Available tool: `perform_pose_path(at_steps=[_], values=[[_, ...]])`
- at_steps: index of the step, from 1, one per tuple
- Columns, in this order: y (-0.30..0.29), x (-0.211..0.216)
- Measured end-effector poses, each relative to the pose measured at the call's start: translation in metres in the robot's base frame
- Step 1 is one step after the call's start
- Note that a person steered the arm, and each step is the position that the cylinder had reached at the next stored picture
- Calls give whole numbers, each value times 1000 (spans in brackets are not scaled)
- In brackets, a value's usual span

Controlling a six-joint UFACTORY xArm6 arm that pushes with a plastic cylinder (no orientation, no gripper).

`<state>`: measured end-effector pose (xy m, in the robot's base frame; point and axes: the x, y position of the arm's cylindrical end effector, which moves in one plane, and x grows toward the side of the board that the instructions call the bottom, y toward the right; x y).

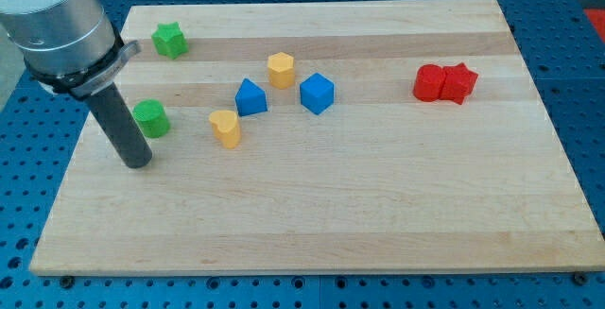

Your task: Move the green circle closer towards the green star

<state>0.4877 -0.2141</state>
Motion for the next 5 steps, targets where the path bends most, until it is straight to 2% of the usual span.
perform_pose_path(at_steps=[4, 5], values=[[12, -135], [12, -156]])
